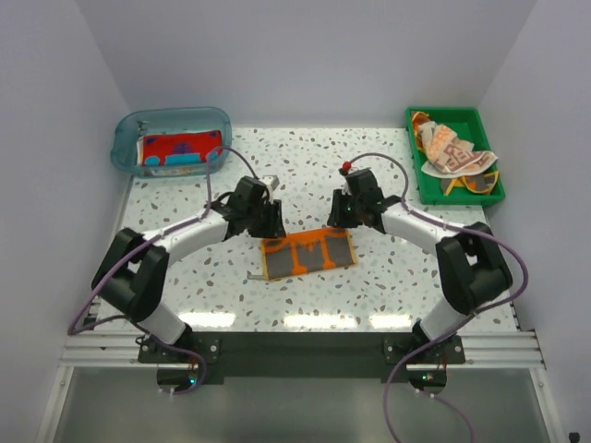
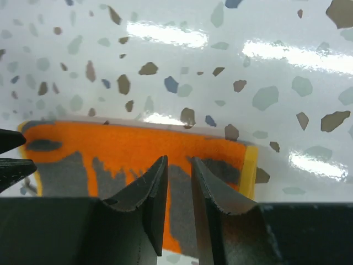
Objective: Fold and stack the towels
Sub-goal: Fold the towel, then neatly place the folded towel into the bin
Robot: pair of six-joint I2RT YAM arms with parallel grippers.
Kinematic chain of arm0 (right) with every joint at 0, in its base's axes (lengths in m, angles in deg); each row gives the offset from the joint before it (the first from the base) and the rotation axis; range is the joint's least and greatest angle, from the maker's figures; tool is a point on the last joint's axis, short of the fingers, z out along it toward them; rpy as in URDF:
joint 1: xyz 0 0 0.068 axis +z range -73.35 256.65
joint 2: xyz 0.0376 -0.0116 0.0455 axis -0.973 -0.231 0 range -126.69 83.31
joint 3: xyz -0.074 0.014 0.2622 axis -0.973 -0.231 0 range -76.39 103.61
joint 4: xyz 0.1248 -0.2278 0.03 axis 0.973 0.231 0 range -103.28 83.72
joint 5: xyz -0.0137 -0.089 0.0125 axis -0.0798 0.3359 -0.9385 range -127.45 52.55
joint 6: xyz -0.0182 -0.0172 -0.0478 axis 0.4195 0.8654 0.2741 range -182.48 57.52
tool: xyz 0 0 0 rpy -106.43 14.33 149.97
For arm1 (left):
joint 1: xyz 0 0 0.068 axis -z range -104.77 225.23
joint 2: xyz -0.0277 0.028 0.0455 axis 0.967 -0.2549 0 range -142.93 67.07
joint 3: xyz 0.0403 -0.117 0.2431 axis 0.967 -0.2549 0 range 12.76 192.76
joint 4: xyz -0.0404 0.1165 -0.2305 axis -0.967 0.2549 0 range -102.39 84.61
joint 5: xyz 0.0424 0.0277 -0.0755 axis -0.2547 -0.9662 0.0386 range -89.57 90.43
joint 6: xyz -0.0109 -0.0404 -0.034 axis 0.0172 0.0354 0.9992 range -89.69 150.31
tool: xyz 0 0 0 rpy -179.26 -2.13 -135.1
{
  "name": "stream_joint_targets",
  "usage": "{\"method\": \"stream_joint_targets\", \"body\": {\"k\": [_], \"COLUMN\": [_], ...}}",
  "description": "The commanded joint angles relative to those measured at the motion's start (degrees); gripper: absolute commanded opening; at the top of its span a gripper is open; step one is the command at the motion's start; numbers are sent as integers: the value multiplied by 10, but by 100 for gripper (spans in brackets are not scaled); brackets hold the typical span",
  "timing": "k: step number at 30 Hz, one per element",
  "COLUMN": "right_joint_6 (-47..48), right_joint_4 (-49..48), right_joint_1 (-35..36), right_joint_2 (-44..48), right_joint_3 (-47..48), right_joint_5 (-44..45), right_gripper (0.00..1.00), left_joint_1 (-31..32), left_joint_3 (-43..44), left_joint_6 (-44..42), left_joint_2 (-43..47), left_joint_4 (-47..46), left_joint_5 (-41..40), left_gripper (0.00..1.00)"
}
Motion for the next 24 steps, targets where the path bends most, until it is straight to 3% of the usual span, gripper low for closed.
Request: {"method": "stream_joint_targets", "body": {"k": [1,8,12,16,18,21,24], "right_joint_6": [-25,-27,37,97,117,139,155], "right_joint_4": [-51,-87,-65,2,25,53,78], "right_joint_1": [-10,-54,-64,-33,9,75,151], "right_joint_2": [-53,-96,-63,-17,-4,-7,-31], "right_joint_3": [-9,-54,-26,28,43,62,79], "right_joint_5": [13,20,-12,-34,-17,1,48], "right_gripper": [27,27,29,39,50,61,73], "left_joint_1": [-7,-22,-23,-41,-77,-141,-202], "left_joint_3": [8,24,70,81,71,43,16], "left_joint_6": [-10,-6,-24,-29,-29,-39,-56], "left_joint_2": [-67,-145,-118,-39,6,61,105], "left_joint_4": [-30,-64,-27,-4,2,10,25], "left_joint_5": [-2,2,9,-20,-18,-16,-21], "left_gripper": [45,42,49,67,83,96,100]}}
